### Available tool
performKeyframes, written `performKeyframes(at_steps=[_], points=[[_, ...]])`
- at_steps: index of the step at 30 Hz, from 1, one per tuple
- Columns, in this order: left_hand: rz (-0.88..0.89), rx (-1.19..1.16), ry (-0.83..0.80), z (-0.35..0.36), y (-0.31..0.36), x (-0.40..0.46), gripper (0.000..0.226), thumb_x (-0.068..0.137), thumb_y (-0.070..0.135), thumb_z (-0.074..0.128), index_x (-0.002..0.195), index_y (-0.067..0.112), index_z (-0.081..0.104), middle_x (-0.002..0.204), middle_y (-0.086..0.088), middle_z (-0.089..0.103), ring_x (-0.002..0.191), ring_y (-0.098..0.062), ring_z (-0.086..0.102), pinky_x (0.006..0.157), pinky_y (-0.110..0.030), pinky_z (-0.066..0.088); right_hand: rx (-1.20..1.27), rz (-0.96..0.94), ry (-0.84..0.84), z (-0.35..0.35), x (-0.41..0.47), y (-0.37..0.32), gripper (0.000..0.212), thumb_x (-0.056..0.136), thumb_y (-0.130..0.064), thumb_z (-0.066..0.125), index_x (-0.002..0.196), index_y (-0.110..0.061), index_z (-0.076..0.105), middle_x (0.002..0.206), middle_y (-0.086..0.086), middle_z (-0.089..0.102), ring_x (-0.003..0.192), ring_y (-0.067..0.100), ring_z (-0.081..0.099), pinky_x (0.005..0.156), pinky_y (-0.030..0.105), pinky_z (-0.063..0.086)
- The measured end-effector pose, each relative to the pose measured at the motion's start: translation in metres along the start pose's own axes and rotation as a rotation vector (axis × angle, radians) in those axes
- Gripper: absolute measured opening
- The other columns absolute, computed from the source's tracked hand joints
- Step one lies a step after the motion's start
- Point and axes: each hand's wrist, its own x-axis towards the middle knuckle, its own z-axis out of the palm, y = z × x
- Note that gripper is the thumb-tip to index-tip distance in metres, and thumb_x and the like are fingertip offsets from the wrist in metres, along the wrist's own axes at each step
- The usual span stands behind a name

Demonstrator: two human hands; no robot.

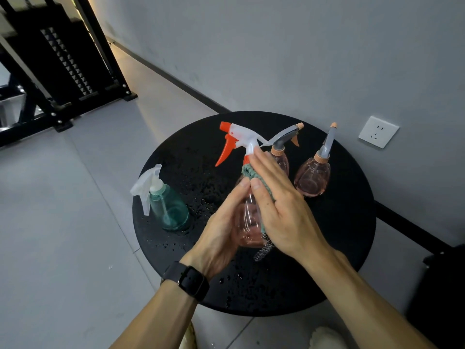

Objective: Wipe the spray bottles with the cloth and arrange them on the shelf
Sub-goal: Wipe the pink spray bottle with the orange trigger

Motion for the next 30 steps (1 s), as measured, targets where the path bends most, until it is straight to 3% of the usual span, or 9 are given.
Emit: performKeyframes(at_steps=[5, 11, 16, 18, 20, 24, 28, 30], points=[[0.026, -0.040, 0.037, -0.004, 0.002, 0.002, 0.047, 0.095, 0.056, 0.046, 0.125, 0.026, 0.066, 0.124, -0.011, 0.068, 0.113, -0.030, 0.065, 0.091, -0.046, 0.053, -0.061, -0.049, 0.037, 0.009, -0.005, 0.000, 0.049, 0.105, -0.031, 0.031, 0.151, -0.015, 0.029, 0.159, -0.011, 0.020, 0.147, -0.001, 0.006, 0.119, 0.018, 0.010], [0.019, -0.122, 0.066, -0.011, 0.004, 0.006, 0.058, 0.097, 0.061, 0.040, 0.126, 0.019, 0.066, 0.133, -0.016, 0.061, 0.126, -0.036, 0.054, 0.111, -0.054, 0.036, -0.170, -0.189, 0.061, 0.016, -0.009, 0.000, 0.049, 0.104, -0.026, 0.033, 0.149, -0.008, 0.031, 0.159, -0.002, 0.021, 0.149, 0.011, 0.010, 0.121, 0.028, 0.016], [-0.027, -0.057, 0.012, -0.011, 0.004, 0.007, 0.057, 0.100, 0.060, 0.031, 0.129, 0.023, 0.063, 0.132, -0.009, 0.064, 0.125, -0.029, 0.058, 0.107, -0.053, 0.043, -0.167, -0.218, 0.051, 0.015, -0.010, 0.003, 0.047, 0.103, -0.024, 0.034, 0.148, -0.009, 0.031, 0.158, -0.002, 0.024, 0.149, 0.012, 0.012, 0.119, 0.043, 0.023], [-0.037, 0.023, -0.004, -0.007, 0.005, 0.005, 0.054, 0.101, 0.059, 0.027, 0.126, 0.029, 0.064, 0.124, -0.004, 0.068, 0.114, -0.024, 0.065, 0.092, -0.052, 0.053, -0.177, -0.209, 0.049, 0.013, -0.009, 0.004, 0.047, 0.103, -0.025, 0.034, 0.148, -0.010, 0.032, 0.158, -0.004, 0.024, 0.149, 0.011, 0.012, 0.119, 0.043, 0.022], [-0.040, 0.075, -0.011, -0.003, 0.006, 0.003, 0.054, 0.099, 0.062, 0.026, 0.121, 0.032, 0.066, 0.115, -0.002, 0.071, 0.102, -0.018, 0.069, 0.077, -0.042, 0.057, -0.174, -0.200, 0.048, 0.009, -0.006, 0.003, 0.047, 0.103, -0.026, 0.033, 0.148, -0.010, 0.032, 0.158, -0.005, 0.024, 0.149, 0.009, 0.011, 0.121, 0.037, 0.019], [-0.042, 0.055, -0.026, 0.002, 0.004, -0.001, 0.055, 0.096, 0.065, 0.034, 0.118, 0.028, 0.068, 0.121, -0.007, 0.070, 0.115, -0.030, 0.065, 0.095, -0.055, 0.051, -0.145, -0.181, 0.047, 0.002, 0.000, -0.001, 0.047, 0.104, -0.025, 0.033, 0.148, -0.010, 0.034, 0.158, -0.006, 0.024, 0.149, 0.007, 0.010, 0.119, 0.020, 0.010], [-0.014, -0.018, 0.013, -0.001, 0.001, 0.000, 0.056, 0.093, 0.060, 0.044, 0.120, 0.017, 0.068, 0.109, -0.006, 0.070, 0.096, -0.024, 0.067, 0.074, -0.039, 0.055, -0.153, -0.158, 0.033, 0.005, 0.001, -0.001, 0.048, 0.104, -0.028, 0.032, 0.148, -0.009, 0.035, 0.158, -0.004, 0.027, 0.148, 0.006, 0.011, 0.119, 0.018, 0.012], [0.009, -0.111, 0.027, -0.002, 0.003, 0.001, 0.056, 0.094, 0.057, 0.046, 0.122, 0.013, 0.067, 0.109, -0.011, 0.068, 0.099, -0.024, 0.065, 0.079, -0.038, 0.054, -0.188, -0.176, 0.038, 0.013, -0.004, -0.002, 0.048, 0.103, -0.027, 0.032, 0.148, -0.009, 0.034, 0.158, -0.003, 0.026, 0.149, 0.007, 0.011, 0.120, 0.026, 0.015]])
